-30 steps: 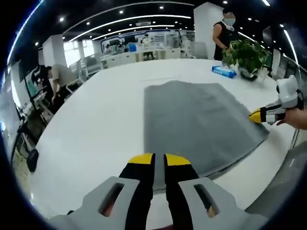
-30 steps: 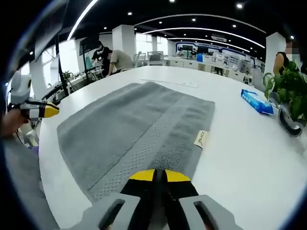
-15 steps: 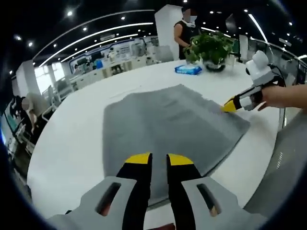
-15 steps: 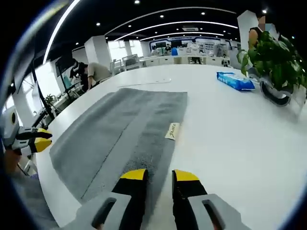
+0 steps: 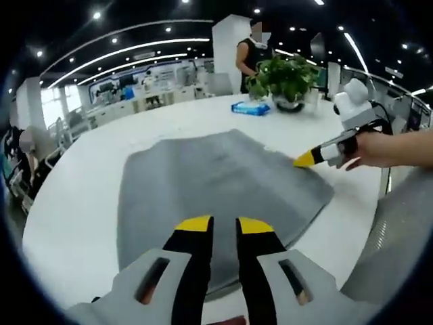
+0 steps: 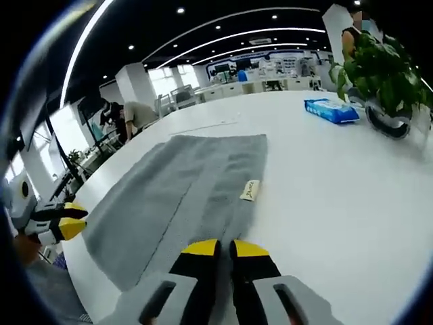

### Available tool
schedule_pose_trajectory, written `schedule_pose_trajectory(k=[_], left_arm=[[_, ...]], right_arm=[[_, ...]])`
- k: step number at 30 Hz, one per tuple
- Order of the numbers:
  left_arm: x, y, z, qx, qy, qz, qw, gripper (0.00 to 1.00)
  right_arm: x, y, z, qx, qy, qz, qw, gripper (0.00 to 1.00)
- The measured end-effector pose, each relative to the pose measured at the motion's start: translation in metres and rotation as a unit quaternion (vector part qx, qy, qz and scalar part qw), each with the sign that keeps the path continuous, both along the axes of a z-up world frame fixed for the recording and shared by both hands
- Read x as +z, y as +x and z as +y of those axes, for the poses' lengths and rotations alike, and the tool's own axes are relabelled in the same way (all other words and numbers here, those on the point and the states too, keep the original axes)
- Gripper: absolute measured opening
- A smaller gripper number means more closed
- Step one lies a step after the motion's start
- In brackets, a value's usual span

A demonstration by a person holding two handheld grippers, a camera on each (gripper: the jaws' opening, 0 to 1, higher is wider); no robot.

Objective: Open the folded towel by lifting each exposed corner and separating the folded layers until the towel lies flat within the target outline without major curled edges

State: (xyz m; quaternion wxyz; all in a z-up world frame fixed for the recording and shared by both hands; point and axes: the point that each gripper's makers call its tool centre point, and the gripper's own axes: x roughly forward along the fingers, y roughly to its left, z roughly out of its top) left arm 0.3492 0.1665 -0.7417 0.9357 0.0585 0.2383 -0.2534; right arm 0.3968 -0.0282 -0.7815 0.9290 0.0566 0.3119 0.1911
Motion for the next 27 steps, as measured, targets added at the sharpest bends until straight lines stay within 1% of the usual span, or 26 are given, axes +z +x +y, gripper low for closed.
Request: schedule_pose_trajectory(k=[4, 6, 7, 13, 18, 22, 23, 25, 27], left_arm=[[0.001, -0.004, -0.010, -0.011, -0.033, 0.014, 0.9993, 0.14], [0.001, -0.005, -0.015, -0.020, -0.036, 0.014, 0.9990, 0.15], [0.002, -0.006, -0.017, -0.024, -0.035, 0.012, 0.9990, 0.15], [0.000, -0.010, -0.024, -0.039, -0.040, 0.016, 0.9983, 0.15], [-0.002, -0.009, -0.024, -0.035, -0.048, 0.025, 0.9979, 0.15], [-0.001, -0.008, -0.022, -0.029, -0.057, 0.027, 0.9976, 0.15], [-0.001, -0.008, -0.022, -0.027, -0.059, 0.028, 0.9975, 0.15], [-0.001, -0.007, -0.021, -0.024, -0.064, 0.028, 0.9973, 0.15], [0.001, -0.006, -0.020, -0.019, -0.068, 0.028, 0.9971, 0.15]], right_arm=[[0.021, 0.002, 0.018, 0.029, 0.001, -0.051, 0.9982, 0.01], [0.030, 0.002, 0.030, 0.047, -0.004, -0.079, 0.9958, 0.01], [0.033, 0.001, 0.035, 0.052, -0.001, -0.086, 0.9949, 0.01], [0.043, -0.008, 0.069, 0.089, 0.007, -0.105, 0.9905, 0.01], [0.044, -0.018, 0.099, 0.143, -0.016, -0.120, 0.9823, 0.01], [0.040, -0.029, 0.120, 0.182, -0.015, -0.115, 0.9764, 0.01], [0.039, -0.033, 0.125, 0.196, -0.017, -0.114, 0.9737, 0.01], [0.038, -0.038, 0.132, 0.210, -0.024, -0.116, 0.9705, 0.00], [0.037, -0.044, 0.141, 0.225, -0.016, -0.113, 0.9676, 0.00]])
